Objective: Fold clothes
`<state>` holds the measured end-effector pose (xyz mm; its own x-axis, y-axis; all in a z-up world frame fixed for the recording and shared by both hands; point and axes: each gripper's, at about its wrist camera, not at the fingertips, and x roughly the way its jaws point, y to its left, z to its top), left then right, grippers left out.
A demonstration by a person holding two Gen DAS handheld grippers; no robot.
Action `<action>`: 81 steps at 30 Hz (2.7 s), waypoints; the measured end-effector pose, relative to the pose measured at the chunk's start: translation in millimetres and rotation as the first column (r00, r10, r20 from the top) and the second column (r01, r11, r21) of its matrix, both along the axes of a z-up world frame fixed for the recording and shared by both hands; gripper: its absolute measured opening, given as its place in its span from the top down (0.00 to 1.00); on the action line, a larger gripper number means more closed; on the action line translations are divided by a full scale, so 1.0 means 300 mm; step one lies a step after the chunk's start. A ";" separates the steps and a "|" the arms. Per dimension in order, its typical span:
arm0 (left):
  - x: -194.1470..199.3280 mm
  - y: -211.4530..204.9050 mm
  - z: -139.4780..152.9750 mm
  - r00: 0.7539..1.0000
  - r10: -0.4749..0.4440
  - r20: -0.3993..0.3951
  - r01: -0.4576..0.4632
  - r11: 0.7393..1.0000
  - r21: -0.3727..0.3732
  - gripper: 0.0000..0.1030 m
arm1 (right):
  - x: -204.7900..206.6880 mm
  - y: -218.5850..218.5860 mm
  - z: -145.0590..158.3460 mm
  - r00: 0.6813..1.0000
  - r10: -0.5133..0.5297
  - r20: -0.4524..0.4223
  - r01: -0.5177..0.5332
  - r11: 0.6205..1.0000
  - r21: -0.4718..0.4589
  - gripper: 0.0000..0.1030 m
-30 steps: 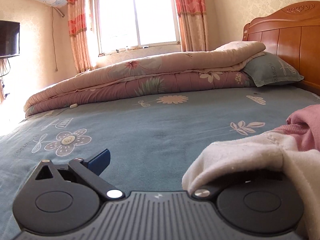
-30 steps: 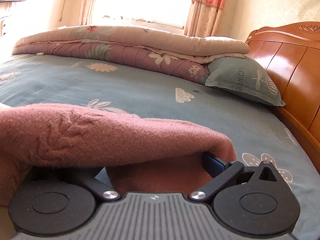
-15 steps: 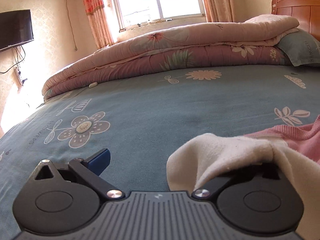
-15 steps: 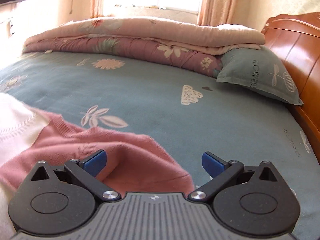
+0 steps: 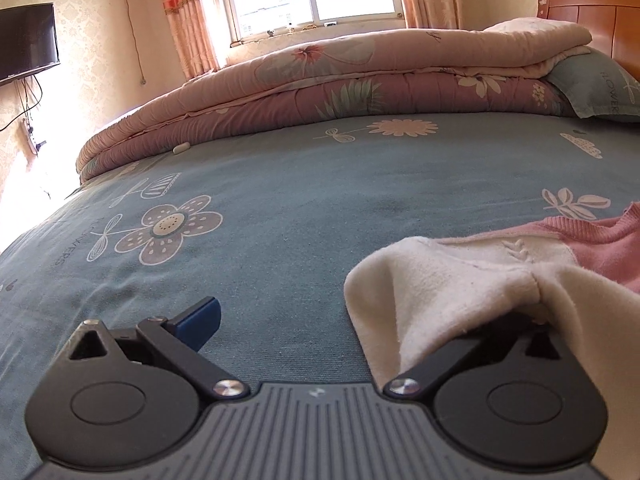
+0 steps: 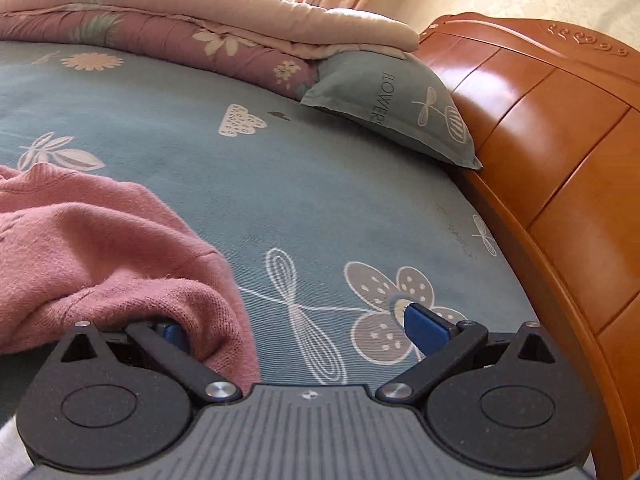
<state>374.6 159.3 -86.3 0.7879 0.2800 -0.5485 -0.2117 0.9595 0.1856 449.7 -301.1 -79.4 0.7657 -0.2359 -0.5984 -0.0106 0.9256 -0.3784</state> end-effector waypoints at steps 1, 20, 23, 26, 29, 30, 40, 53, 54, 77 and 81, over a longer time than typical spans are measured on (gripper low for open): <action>0.002 -0.001 -0.001 1.000 -0.001 -0.006 0.001 1.000 -0.002 0.02 | 0.000 -0.031 0.003 1.000 -0.009 -0.004 0.009 1.000 -0.016 0.00; 0.125 -0.026 0.014 0.999 0.006 -0.035 -0.005 1.000 0.024 0.00 | 0.038 -0.079 0.015 1.000 -0.018 -0.024 0.016 0.994 -0.106 0.00; 0.150 -0.009 0.069 1.000 0.026 -0.006 -0.026 0.999 0.035 0.00 | 0.056 -0.129 0.059 0.994 -0.109 0.031 0.109 0.994 -0.023 0.00; 0.162 -0.012 0.058 0.998 0.032 -0.054 -0.030 0.999 0.029 0.01 | 0.041 -0.135 0.043 0.995 -0.099 -0.025 0.100 0.995 0.017 0.00; 0.137 -0.018 0.029 0.993 -0.019 -0.113 0.018 1.000 -0.010 0.01 | -0.037 -0.104 0.043 0.998 -0.029 -0.055 0.032 0.998 0.048 0.00; 0.114 -0.024 0.021 0.991 -0.034 -0.126 0.033 0.999 -0.012 0.01 | -0.069 -0.096 0.053 0.998 -0.006 -0.064 0.011 0.997 0.076 0.00; -0.122 -0.114 0.063 0.972 -0.152 -0.177 0.138 0.987 -0.085 0.01 | -0.044 -0.035 0.060 0.974 -0.069 -0.217 0.127 0.956 0.265 0.00; -0.253 -0.222 0.096 0.954 -0.251 -0.166 0.244 0.968 -0.061 0.01 | -0.039 -0.111 -0.049 0.865 -0.171 -0.471 0.198 0.980 0.007 0.00; -0.259 -0.228 0.094 0.953 -0.254 -0.167 0.248 0.967 -0.058 0.01 | -0.052 -0.136 -0.044 0.862 -0.190 -0.470 0.191 0.981 -0.046 0.00; -0.313 -0.296 0.095 0.936 -0.309 -0.166 0.298 0.950 -0.087 0.01 | -0.204 -0.374 -0.005 0.871 -0.350 -0.344 0.285 0.932 -0.226 0.00; -0.316 -0.308 0.091 0.934 -0.317 -0.164 0.304 0.948 -0.099 0.01 | -0.216 -0.493 0.036 0.856 -0.435 -0.279 0.334 0.877 -0.345 0.00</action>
